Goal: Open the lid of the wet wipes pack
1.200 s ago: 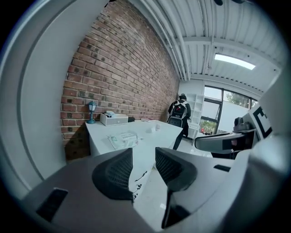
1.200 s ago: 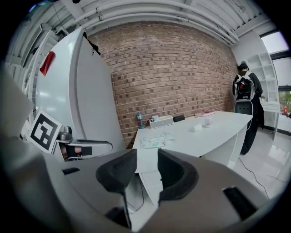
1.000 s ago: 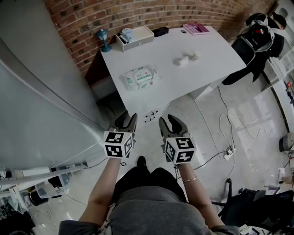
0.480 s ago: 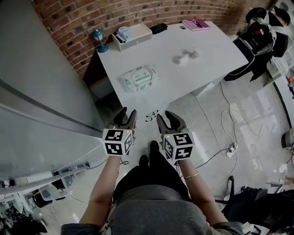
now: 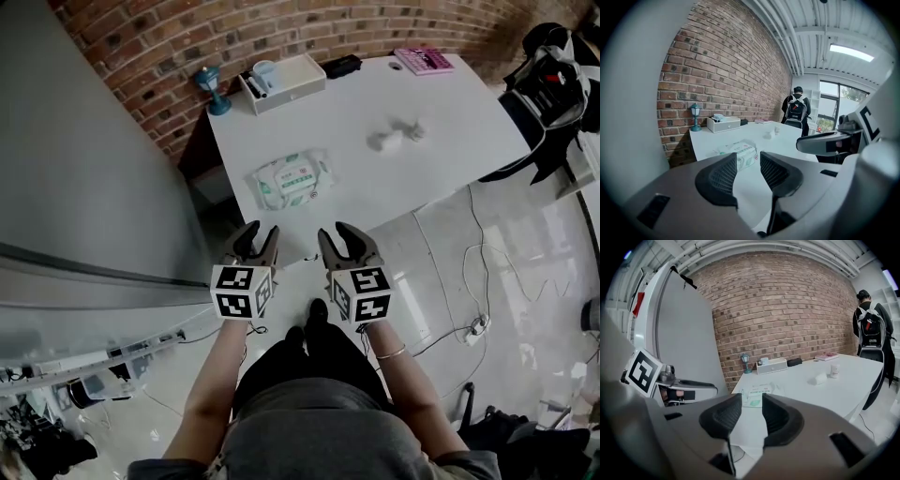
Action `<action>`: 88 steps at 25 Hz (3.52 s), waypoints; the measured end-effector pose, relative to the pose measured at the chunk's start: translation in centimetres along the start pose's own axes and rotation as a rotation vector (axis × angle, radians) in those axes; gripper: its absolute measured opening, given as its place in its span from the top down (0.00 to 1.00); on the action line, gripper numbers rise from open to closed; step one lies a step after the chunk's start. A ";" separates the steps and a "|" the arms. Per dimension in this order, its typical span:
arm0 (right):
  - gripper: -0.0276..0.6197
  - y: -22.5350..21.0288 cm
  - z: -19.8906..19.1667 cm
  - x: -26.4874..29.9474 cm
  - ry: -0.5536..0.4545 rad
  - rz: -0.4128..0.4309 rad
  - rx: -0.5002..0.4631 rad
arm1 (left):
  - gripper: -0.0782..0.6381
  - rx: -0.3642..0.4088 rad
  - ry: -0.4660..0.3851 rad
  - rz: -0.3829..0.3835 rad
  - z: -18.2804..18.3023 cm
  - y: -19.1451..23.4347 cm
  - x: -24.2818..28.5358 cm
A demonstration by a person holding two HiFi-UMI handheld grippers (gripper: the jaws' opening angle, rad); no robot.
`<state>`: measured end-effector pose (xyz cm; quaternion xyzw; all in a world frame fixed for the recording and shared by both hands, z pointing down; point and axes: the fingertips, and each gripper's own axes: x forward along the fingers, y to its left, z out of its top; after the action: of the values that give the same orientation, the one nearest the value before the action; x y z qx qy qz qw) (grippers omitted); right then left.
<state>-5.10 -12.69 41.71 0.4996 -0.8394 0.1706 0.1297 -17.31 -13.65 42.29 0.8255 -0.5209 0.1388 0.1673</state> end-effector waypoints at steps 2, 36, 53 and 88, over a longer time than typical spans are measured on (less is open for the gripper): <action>0.74 -0.7 0.3 0.9 0.003 0.013 -0.003 | 0.69 -0.002 0.003 0.021 0.3 0.4 0.7; 0.74 -0.6 -3.1 13.0 0.160 0.042 -0.006 | 0.69 0.089 0.133 0.047 2.2 5.7 7.4; 0.73 -1.3 -4.8 15.7 0.238 -0.014 -0.019 | 0.69 0.170 0.179 -0.046 3.4 4.8 10.7; 0.74 -1.0 -5.8 16.5 0.288 -0.021 -0.013 | 0.69 0.728 0.689 -0.343 -1.9 0.2 15.7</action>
<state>-11.68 -23.80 53.48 0.4777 -0.8079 0.2338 0.2540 -10.97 -25.71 50.41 0.8099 -0.2111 0.5448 0.0516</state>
